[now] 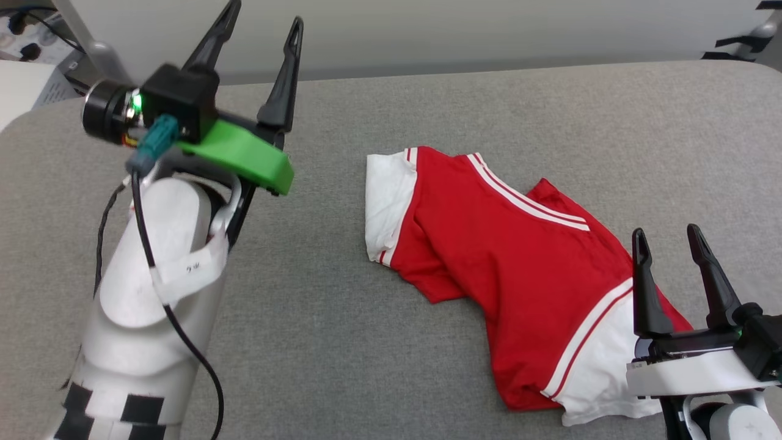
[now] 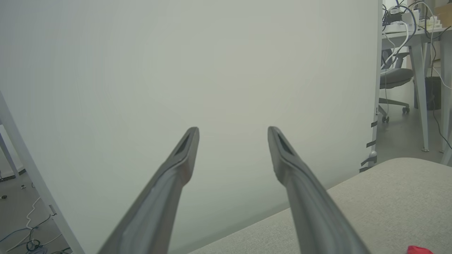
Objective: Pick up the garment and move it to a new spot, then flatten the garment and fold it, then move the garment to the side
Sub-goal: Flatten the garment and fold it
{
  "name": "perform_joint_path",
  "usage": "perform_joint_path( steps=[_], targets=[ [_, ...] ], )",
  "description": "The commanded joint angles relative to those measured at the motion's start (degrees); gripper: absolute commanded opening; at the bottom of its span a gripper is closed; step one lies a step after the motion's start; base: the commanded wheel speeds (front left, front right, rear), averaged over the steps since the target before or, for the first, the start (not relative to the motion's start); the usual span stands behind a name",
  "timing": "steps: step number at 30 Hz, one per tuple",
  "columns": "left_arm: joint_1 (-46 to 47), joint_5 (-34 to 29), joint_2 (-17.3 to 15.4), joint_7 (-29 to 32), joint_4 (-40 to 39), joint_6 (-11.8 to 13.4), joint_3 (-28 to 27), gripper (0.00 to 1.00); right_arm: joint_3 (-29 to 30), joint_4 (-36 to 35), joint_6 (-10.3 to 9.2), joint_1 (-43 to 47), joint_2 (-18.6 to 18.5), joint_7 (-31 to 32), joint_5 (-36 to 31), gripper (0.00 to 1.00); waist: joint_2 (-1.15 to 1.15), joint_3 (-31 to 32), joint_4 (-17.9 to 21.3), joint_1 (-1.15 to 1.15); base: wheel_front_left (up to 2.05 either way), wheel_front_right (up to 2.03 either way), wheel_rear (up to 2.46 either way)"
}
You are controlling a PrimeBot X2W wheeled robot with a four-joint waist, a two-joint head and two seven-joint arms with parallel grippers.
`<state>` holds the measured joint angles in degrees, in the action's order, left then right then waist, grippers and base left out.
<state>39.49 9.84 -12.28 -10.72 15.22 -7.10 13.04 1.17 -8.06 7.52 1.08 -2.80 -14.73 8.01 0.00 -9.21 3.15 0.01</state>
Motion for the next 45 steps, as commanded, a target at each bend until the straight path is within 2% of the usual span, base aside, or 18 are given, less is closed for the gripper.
perform_joint_path(
  steps=[1, 4, 5, 6, 14, 18, 22, 30, 37, 38, 39, 40, 45],
  targets=[
    [2.8, 1.6, -0.6, 1.6, 0.8, -0.3, 1.2, 1.0, -0.1, -0.2, -0.03, -1.2, -0.1, -0.3, -0.4, 1.0, 0.0, -3.0, 2.9, -0.01, 0.0, 0.0, 0.0],
    [7.9, 5.9, -2.5, 6.8, 2.1, -0.4, 7.0, 1.0, 0.2, -0.3, -0.03, -2.2, -0.1, -0.3, -0.1, 1.0, 0.0, -4.8, 4.1, -0.01, 0.0, 0.0, 0.0],
    [11.9, 10.3, -4.1, 12.9, 3.6, -0.4, 12.1, 1.0, 0.2, -0.3, -0.03, -3.1, -0.1, -0.3, 0.3, 1.0, 0.0, -6.3, 5.3, -0.01, 0.0, 0.0, 0.0],
    [13.4, 11.9, -4.7, 15.2, 4.1, -0.4, 14.0, 1.0, 0.2, -0.3, -0.03, -3.4, -0.1, -0.3, 0.5, 1.0, 0.0, -6.9, 5.8, -0.01, 0.0, 0.0, 0.0],
    [20.4, 22.4, -9.1, 33.1, 8.6, -0.4, 26.9, 1.0, 0.0, -0.1, -0.03, -5.6, -0.1, -0.3, 1.8, 1.0, 0.0, -10.2, 9.3, -0.01, 0.0, 0.0, 0.0],
    [21.8, 26.3, -11.4, 40.2, 9.2, -0.4, 33.0, 1.0, 0.0, -0.1, -0.03, -6.2, -0.1, -0.3, 2.2, 1.0, 0.0, -11.5, 10.6, -0.01, 0.0, 0.0, 0.0],
    [21.8, 30.1, -13.2, 44.1, 9.7, -0.4, 37.0, 1.0, 0.1, 0.0, -0.03, -6.8, -0.1, -0.3, 2.6, 1.0, 0.0, -12.5, 11.6, -0.01, 0.0, 0.0, 0.0],
    [21.0, 33.6, -15.2, 47.4, 12.7, -0.4, 44.3, 1.0, 0.0, -0.1, -0.03, -7.8, -0.1, -0.3, 3.0, 1.0, 0.0, -14.4, 12.4, -0.01, 0.0, 0.0, 0.0],
    [20.3, 35.1, -17.1, 51.8, 14.2, -0.4, 54.2, 1.0, -0.2, 0.0, -0.03, -8.5, -0.1, -0.3, 3.0, 1.0, 0.0, -15.0, 12.5, -0.01, 0.0, 0.0, 0.0],
    [20.4, 35.4, -17.3, 51.7, 14.2, -0.4, 54.9, 0.96, -0.2, 0.1, -0.03, -8.5, -0.1, -0.3, 3.0, 1.0, 0.0, -15.1, 12.5, -0.01, 0.0, 0.0, 0.0],
    [20.6, 35.9, -17.4, 51.3, 14.2, -0.4, 55.5, 0.1, -0.2, 0.1, -0.03, -8.5, -0.1, -0.3, 3.0, 1.0, 0.0, -15.1, 12.4, -0.01, 0.0, 0.0, 0.0],
    [20.8, 36.3, -17.5, 50.9, 14.2, -0.4, 55.9, 0.0, -0.2, 0.1, -0.03, -8.6, -0.1, -0.3, 3.0, 1.0, 0.0, -15.0, 12.4, -0.01, 0.0, 0.0, 0.0],
    [22.3, 37.0, -17.1, 45.0, 14.8, -0.4, 56.9, 0.0, -0.1, 0.5, -0.03, -8.4, -0.1, -0.3, 2.8, 1.0, 0.0, -14.1, 11.7, -0.01, 0.0, 0.0, 0.0]
  ],
)
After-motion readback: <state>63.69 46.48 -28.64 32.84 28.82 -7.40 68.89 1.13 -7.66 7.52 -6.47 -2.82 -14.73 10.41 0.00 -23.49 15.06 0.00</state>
